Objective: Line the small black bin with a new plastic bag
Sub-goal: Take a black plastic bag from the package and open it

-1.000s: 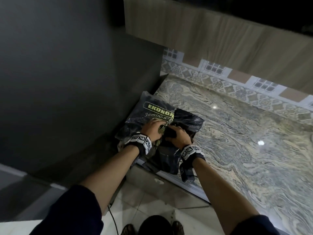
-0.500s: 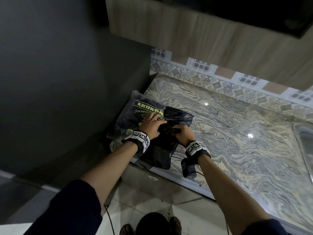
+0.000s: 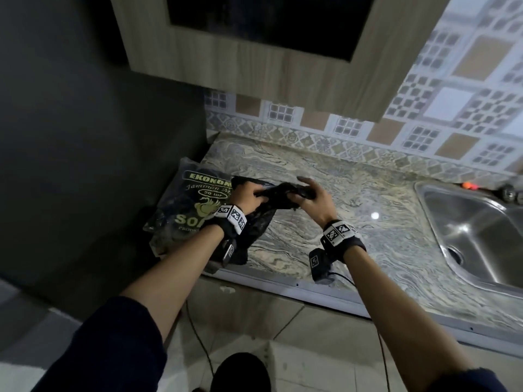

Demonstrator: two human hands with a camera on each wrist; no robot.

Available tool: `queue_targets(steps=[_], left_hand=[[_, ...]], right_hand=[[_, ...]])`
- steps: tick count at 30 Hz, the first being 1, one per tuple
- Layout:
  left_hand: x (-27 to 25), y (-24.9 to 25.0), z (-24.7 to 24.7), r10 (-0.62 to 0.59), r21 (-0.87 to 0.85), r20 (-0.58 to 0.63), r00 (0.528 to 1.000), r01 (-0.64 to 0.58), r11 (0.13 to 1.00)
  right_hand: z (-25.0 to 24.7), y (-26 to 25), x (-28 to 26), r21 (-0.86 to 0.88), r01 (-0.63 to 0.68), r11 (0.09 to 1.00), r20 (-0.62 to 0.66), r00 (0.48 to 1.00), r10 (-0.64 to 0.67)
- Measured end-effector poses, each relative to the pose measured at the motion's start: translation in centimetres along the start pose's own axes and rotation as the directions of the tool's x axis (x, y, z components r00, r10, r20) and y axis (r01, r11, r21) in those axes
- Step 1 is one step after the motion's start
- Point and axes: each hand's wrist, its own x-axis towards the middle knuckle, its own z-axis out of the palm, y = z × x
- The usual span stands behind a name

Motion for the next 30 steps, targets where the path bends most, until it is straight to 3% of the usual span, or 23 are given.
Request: queue_targets(steps=[3,6,8,10,12,18,22,26,30], left_hand=[[-1.5,1.2,0.5,-0.081,-0.114,-0.119,0.99,0.067,0.991],[-4.0,3.1,1.2,-0.139,-0.182,-0.249,0.958,0.095,0.979],[-5.8,4.5,1.6,-0.189,-0.253,-0.297,0.936,0.114,0.961],[-7.8,5.8,2.0,-0.231,-0.322,-0.334,0.914,0.119,0.939],[-9.9,6.7,2.1,-0.272,-0.395,-0.323,0.907,0.132,0.909],[-15.9,8.6,0.5,-0.423,-0.633,-0.128,0.897,0.255,0.731],[-19.3,7.9,-0.9,-0.451,-0.663,-0.071,0.89,0.296,0.688],[-22.0,6.3,-2.6,-0.439,-0.573,-0.169,0.883,0.275,0.772],[-25.4,4.9,-4.9,-0.448,-0.401,-0.358,0.819,0.299,0.866]], right_hand=[[-2.0,-0.7,-1.8,0.153,0.014,0.988,-0.064,0.998,-0.004],[-3.4,-0.9,-4.5,0.186,0.005,0.983,-0.061,0.998,0.007],[-3.9,-1.2,-6.6,0.208,-0.046,0.977,0.09,0.996,0.028],[-3.7,-1.6,-8.6,0.259,-0.086,0.962,0.277,0.961,0.011],[-3.1,-2.1,-10.1,0.314,-0.097,0.945,0.373,0.928,-0.028],[-2.5,-2.6,-11.4,0.386,-0.073,0.92,0.288,0.957,-0.045],[-2.3,-4.2,-12.6,0.401,-0.091,0.912,0.275,0.961,-0.025],[-1.7,-6.2,-14.3,0.447,-0.035,0.894,0.123,0.992,-0.023],[-0.8,-8.2,-16.4,0.445,-0.006,0.896,0.059,0.998,-0.023]])
